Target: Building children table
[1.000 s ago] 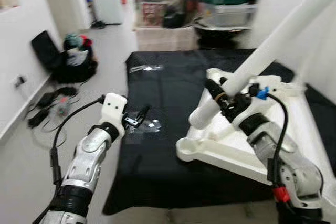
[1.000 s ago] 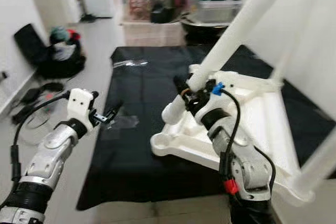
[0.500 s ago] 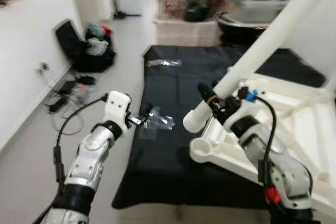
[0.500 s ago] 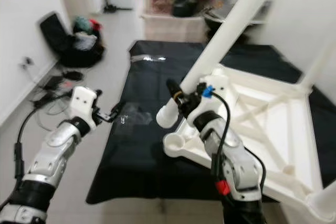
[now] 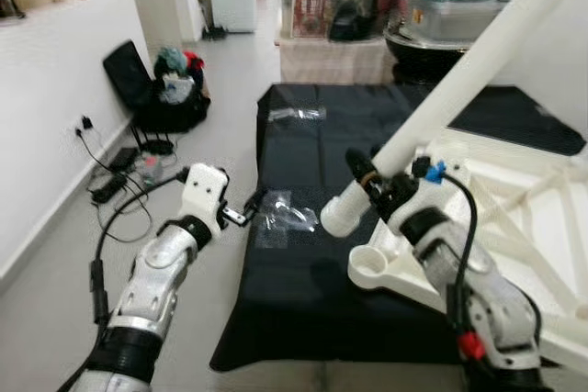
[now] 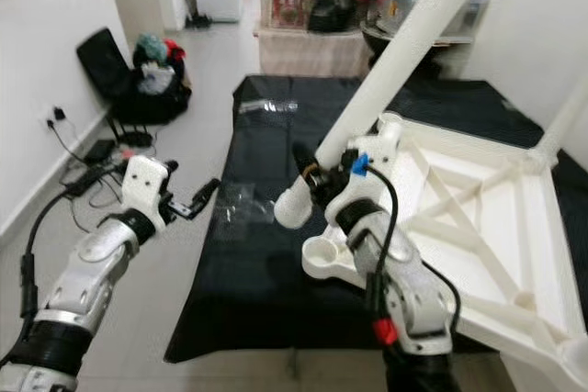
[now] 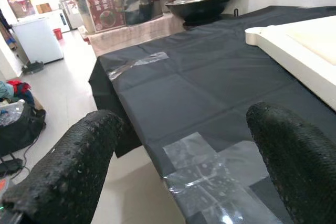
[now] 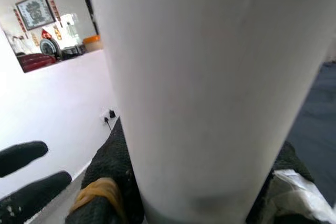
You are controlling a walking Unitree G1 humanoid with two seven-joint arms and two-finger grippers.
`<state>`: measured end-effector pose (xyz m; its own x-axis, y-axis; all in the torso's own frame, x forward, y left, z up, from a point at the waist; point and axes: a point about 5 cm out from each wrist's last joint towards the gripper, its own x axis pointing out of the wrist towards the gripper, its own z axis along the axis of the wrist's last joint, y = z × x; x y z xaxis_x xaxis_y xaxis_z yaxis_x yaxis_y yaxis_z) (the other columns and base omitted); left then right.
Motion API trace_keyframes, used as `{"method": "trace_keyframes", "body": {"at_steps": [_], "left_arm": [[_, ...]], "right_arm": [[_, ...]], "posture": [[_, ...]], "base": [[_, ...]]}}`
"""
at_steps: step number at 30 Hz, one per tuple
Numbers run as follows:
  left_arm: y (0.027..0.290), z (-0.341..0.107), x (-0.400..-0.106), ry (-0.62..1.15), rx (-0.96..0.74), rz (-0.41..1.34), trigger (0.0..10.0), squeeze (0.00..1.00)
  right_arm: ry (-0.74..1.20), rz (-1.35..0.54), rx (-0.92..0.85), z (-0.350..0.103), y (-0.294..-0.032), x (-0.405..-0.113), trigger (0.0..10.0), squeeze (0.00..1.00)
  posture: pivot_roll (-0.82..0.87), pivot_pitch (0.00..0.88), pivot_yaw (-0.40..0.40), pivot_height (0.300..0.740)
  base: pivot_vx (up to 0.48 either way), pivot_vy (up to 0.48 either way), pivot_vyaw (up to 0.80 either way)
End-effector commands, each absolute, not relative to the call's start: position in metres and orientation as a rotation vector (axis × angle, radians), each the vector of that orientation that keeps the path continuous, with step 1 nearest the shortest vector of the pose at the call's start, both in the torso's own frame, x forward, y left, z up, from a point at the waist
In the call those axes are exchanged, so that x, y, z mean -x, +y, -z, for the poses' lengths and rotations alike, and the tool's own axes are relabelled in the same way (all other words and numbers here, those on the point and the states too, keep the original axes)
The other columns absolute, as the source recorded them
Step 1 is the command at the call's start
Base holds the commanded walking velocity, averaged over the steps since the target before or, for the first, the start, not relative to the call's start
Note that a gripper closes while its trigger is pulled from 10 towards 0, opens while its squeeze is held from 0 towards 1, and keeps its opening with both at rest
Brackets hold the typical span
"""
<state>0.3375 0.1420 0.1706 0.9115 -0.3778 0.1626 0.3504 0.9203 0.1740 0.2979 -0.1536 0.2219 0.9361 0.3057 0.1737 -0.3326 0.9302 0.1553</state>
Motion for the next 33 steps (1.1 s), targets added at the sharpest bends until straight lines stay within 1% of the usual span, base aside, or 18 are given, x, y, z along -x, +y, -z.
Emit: {"method": "trace_keyframes", "body": {"at_steps": [1,6,14,25,30,32,33], "left_arm": [[0.143,-0.170,-0.340,-0.190,-0.135,0.371,10.0,0.00],[0.144,-0.172,-0.339,-0.197,-0.127,0.372,10.0,0.00],[0.141,-0.174,-0.339,-0.220,-0.121,0.389,10.0,0.00],[0.140,-0.174,-0.340,-0.214,-0.123,0.379,10.0,0.00],[0.136,-0.171,-0.337,-0.210,-0.120,0.406,10.0,0.00],[0.135,-0.170,-0.335,-0.210,-0.121,0.429,10.0,0.00],[0.134,-0.169,-0.333,-0.208,-0.121,0.448,10.0,0.00]], "right_arm": [[-0.140,-0.298,-0.189,-0.219,-0.157,-0.298,10.0,0.00],[-0.130,-0.278,-0.183,-0.217,-0.159,-0.299,10.0,0.00],[-0.152,-0.257,-0.160,-0.218,-0.160,-0.300,10.0,0.00],[-0.164,-0.254,-0.143,-0.221,-0.162,-0.300,10.0,0.00],[-0.164,-0.275,-0.126,-0.223,-0.161,-0.299,10.0,0.00],[-0.157,-0.312,-0.113,-0.225,-0.162,-0.295,10.0,0.00],[-0.156,-0.365,-0.098,-0.228,-0.161,-0.291,10.0,0.00]], "posture": [[0.03,0.000,-0.019,0.740],[0.03,0.000,-0.019,0.740],[0.03,0.000,-0.014,0.740],[0.03,0.000,-0.019,0.740],[0.03,0.000,-0.019,0.740],[0.03,0.000,-0.018,0.740],[0.02,0.000,-0.014,0.740]], "base": [[0.315,0.000,0.00],[0.480,0.000,-0.80],[0.463,0.000,0.00],[0.000,0.000,0.00],[0.000,0.000,0.00],[0.000,0.000,0.00],[0.000,0.000,0.00]]}}
